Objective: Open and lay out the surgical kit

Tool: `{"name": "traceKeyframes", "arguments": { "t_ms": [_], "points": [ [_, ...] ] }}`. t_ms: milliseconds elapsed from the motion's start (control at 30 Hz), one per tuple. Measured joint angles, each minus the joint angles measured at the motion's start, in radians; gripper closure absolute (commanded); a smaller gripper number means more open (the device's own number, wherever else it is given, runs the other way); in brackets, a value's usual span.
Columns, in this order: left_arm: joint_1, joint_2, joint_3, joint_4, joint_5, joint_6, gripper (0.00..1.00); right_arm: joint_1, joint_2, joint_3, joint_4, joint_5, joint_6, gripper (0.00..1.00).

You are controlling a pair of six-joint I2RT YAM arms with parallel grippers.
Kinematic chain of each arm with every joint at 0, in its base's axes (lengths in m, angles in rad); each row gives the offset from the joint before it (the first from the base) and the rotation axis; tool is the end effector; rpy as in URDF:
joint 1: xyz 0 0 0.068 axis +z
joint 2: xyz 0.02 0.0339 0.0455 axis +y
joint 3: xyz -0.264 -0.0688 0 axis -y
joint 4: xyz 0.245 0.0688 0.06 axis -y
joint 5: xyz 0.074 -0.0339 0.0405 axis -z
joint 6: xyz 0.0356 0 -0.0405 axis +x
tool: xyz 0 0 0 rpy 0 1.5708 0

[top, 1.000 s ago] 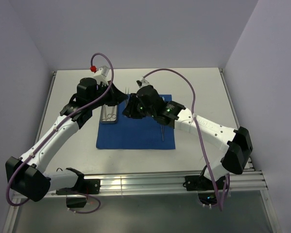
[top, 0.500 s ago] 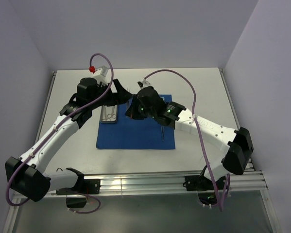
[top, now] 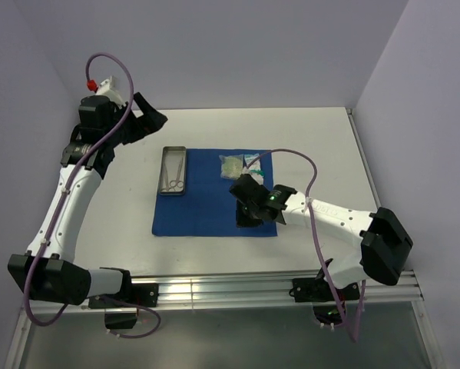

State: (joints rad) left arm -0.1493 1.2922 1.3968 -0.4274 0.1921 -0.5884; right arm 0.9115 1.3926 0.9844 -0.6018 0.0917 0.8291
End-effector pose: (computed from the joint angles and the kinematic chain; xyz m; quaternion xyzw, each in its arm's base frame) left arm 0.2839 -0.0496 0.4180 -0.1212 0.8006 -0.2823 0.5144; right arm 0.1742 0.2194 0.2384 -0.0269 0.9596 0.1830 0.2119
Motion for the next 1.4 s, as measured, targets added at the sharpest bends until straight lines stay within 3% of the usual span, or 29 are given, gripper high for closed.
{"name": "traceKeyframes", "arguments": {
  "t_ms": [267,567,900,1400],
  "points": [
    [0.023,0.021,-0.035,-0.073,0.007,0.018,0.01,-0.001,0.066,-0.01,-0.065,0.001,-0.004,1.0],
    [0.053,0.05,-0.035,-0.075,0.025,0.019,0.01,-0.049,0.254,0.063,-0.074,-0.042,-0.012,1.0],
    [0.06,0.069,-0.035,-0.075,0.051,0.018,0.01,-0.151,0.272,0.111,-0.074,-0.051,-0.058,1.0],
    [0.072,0.115,-0.033,-0.076,0.074,0.015,0.01,-0.179,0.37,0.138,-0.072,-0.076,-0.105,1.0]
  ]
}}
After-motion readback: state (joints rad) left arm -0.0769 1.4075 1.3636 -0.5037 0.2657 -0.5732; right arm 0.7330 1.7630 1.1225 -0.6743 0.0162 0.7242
